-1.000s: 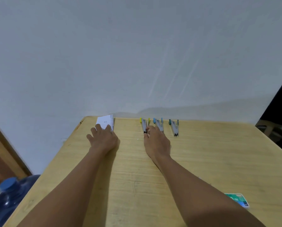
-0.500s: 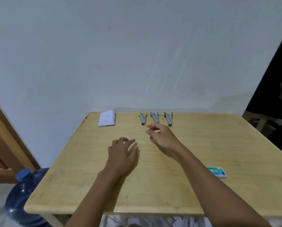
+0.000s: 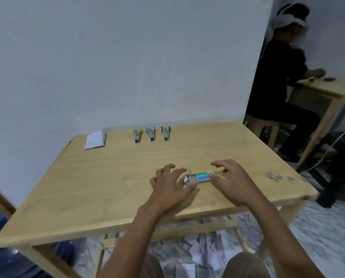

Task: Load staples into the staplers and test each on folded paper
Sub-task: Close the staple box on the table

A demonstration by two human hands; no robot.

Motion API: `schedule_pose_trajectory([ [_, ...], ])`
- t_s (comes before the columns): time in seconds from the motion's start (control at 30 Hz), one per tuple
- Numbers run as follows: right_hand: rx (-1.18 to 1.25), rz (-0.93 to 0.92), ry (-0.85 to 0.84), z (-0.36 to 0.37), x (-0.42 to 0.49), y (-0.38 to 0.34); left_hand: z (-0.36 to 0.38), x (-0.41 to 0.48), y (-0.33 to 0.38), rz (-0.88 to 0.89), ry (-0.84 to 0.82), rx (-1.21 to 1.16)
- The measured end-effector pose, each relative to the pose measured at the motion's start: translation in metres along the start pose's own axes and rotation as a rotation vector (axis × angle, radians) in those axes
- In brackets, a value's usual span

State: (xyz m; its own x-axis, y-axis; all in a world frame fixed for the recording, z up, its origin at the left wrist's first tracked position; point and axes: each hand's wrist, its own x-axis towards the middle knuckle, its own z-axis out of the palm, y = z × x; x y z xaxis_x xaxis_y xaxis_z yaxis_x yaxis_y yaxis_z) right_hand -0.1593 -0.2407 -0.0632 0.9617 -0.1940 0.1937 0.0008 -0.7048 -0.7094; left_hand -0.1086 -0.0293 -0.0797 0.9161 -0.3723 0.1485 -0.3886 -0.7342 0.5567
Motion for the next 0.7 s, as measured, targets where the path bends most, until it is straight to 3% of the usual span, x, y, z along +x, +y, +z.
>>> schedule_pose_trajectory([
  [0.1,-0.11,0.011,-0.105,0.0,0.0,0.015,0.006,-0.003,0.001,0.0,0.022,0.027],
  [0.37,-0.344,-0.031,-0.114,0.014,0.011,0.024,0.009,-0.005,-0.001,0.013,0.108,-0.012],
  [0.7,-0.326,-0.072,-0.073,0.018,0.011,0.029,0.011,0.005,0.01,0.019,0.077,0.023],
])
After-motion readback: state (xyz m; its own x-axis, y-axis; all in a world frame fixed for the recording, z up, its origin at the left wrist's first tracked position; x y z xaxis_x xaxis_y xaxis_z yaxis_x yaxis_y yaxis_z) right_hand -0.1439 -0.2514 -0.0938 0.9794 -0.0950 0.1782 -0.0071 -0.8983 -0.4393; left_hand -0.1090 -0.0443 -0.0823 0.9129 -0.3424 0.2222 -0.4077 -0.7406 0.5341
